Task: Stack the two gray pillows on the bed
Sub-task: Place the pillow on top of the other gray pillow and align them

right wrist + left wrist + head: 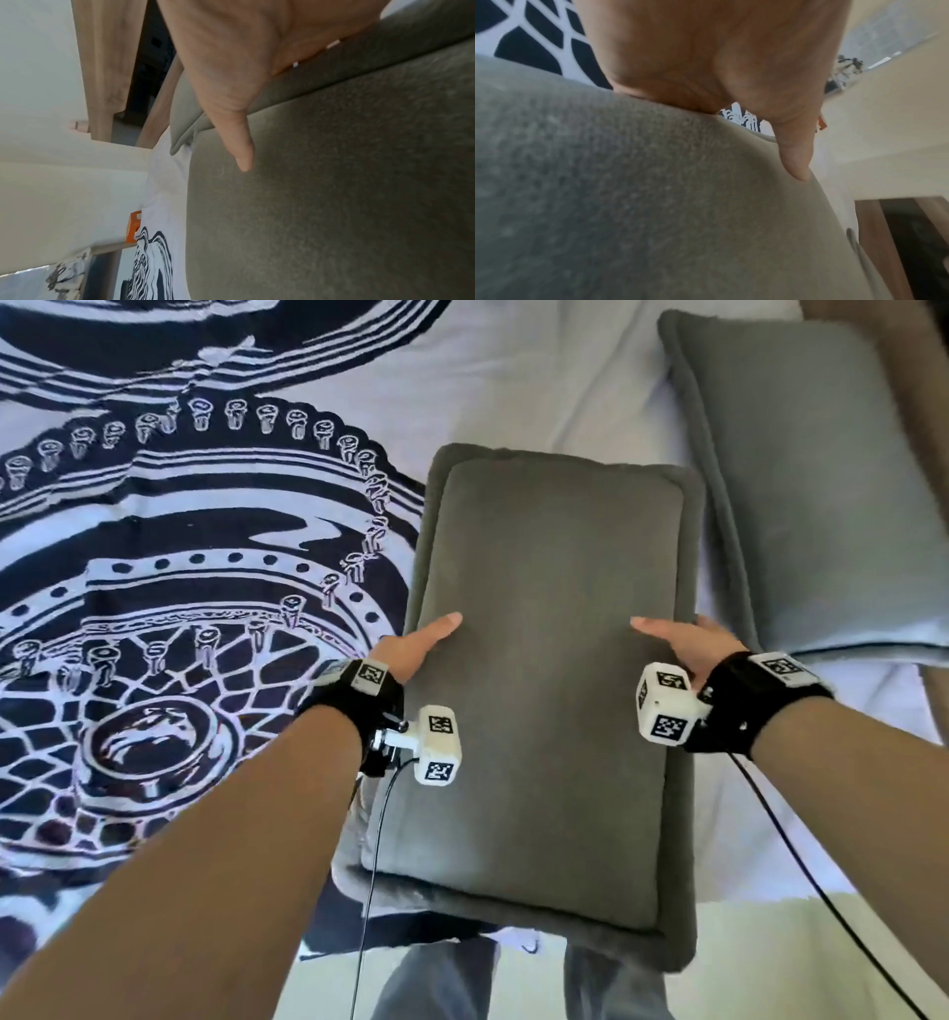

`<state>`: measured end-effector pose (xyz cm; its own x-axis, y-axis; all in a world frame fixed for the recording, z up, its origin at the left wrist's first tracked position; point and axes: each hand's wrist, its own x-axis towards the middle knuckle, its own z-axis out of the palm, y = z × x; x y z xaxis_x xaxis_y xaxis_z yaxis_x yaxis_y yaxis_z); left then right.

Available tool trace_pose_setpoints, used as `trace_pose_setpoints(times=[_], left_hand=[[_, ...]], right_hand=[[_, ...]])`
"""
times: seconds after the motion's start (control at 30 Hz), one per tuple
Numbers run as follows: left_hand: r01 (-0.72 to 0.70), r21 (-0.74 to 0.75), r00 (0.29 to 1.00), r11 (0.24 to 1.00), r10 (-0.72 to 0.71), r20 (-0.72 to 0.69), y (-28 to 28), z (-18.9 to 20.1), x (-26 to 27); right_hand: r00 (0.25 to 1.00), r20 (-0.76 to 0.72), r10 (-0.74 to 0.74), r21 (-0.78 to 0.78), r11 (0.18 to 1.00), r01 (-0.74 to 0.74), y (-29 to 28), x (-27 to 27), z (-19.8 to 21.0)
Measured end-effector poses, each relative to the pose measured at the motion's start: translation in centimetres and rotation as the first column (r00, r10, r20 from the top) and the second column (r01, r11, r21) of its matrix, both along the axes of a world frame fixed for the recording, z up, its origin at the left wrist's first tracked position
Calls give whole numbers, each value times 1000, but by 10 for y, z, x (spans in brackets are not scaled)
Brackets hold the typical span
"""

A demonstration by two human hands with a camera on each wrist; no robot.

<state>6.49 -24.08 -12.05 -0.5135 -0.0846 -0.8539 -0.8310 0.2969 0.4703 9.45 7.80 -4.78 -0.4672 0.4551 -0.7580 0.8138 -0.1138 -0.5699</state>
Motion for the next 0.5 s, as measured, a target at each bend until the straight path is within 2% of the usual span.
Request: trace_pose_setpoints(times=[0.03,0.1,0.2,0.3,0.37,0.5], left_hand=[[-9,17,1000,1000,9,22,5,-20,2],[-72,35,997,997,70,36,20,-32,12],[-165,56,986,985,167,-30,43,-8,29],[-180,32,983,983,181,-33,54,-3,37],[-184,32,982,982,186,-45,59,0,36],[-174,-31,981,984,171,-89,71,17,31]], right_hand=[[999,12,45,-5,999,-45,7,2,-4],[997,32,76,13,997,-77,29,7,-22],[994,83,68,-6,998,-68,51,20,-29],[983,137,121,-104,989,-107,63,44,-45],[988,101,117,-164,981,-100,54,53,-47],[1000,26,-8,-159,987,12,48,50,-59]])
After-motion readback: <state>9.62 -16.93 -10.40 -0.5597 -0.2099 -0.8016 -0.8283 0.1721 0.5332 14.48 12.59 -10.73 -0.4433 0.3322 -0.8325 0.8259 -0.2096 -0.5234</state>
